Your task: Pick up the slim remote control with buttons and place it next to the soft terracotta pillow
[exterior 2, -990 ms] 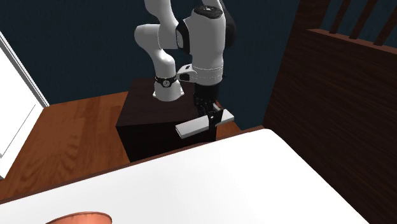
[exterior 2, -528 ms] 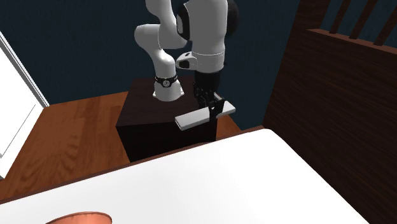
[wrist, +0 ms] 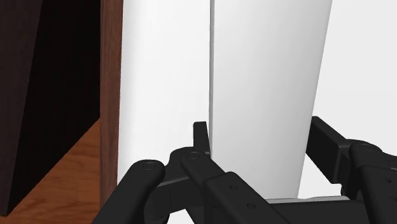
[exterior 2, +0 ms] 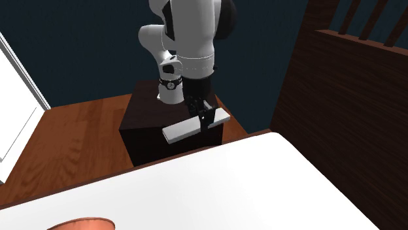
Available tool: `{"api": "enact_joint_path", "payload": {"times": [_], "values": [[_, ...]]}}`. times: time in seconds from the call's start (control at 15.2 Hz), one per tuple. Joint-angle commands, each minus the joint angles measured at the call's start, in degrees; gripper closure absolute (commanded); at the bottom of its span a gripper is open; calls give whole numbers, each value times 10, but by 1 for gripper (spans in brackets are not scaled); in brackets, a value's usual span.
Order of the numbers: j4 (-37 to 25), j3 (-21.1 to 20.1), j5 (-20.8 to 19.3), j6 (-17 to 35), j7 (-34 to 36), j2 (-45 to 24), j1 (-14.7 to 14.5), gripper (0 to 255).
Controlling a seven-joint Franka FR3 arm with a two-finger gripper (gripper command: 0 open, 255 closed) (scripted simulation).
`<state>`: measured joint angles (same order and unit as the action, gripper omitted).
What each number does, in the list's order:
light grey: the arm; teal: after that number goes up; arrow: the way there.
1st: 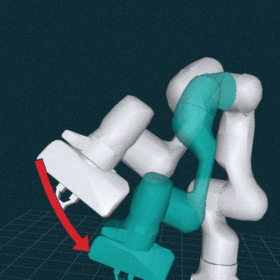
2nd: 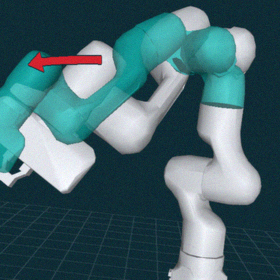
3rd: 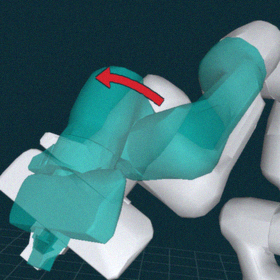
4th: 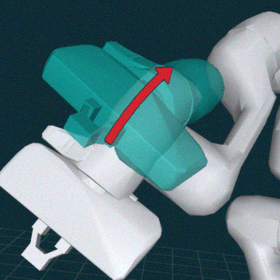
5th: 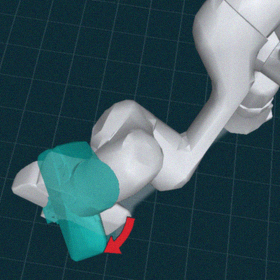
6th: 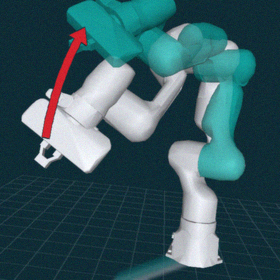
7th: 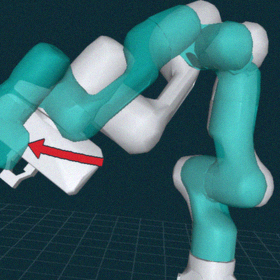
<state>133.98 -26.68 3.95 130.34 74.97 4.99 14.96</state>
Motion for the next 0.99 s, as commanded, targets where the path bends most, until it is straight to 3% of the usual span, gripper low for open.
{"api": "enact_joint_path", "payload": {"times": [0.0, 0.92], "values": [[-26, 12, -14, -6, -16, -23, 13, 255], [-271, 83, -90, -71, -114, -216, 77, 255]]}}
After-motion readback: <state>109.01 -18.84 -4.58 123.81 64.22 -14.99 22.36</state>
